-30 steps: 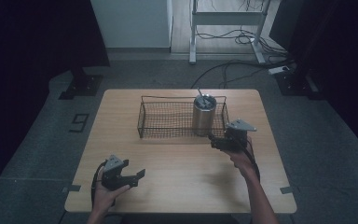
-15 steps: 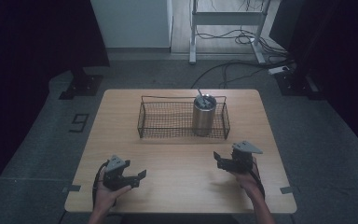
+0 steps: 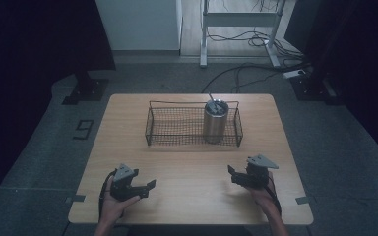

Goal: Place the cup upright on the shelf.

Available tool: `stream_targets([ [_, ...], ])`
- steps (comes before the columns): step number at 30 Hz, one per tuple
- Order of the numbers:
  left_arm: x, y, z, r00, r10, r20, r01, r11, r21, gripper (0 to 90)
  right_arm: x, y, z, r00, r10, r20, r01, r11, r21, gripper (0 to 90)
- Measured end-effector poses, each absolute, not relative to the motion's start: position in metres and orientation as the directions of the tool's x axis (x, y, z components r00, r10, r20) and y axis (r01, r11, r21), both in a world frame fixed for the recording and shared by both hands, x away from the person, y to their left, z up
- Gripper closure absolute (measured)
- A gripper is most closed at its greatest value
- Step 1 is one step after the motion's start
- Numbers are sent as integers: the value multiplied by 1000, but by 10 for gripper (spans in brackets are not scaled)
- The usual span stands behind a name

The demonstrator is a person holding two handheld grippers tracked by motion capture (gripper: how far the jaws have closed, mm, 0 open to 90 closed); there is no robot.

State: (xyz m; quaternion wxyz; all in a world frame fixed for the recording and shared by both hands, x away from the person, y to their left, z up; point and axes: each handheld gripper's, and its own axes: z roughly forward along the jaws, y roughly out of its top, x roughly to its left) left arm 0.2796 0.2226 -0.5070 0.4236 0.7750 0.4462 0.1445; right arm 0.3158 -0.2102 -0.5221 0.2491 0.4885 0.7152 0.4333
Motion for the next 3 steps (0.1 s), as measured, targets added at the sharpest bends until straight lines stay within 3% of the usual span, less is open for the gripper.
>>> stream_targets([
  [3, 280, 222, -507, 560, 814, -153, 569, -245, 785, 152, 317, -211, -525, -394, 917, 63, 491, 153, 858, 119],
])
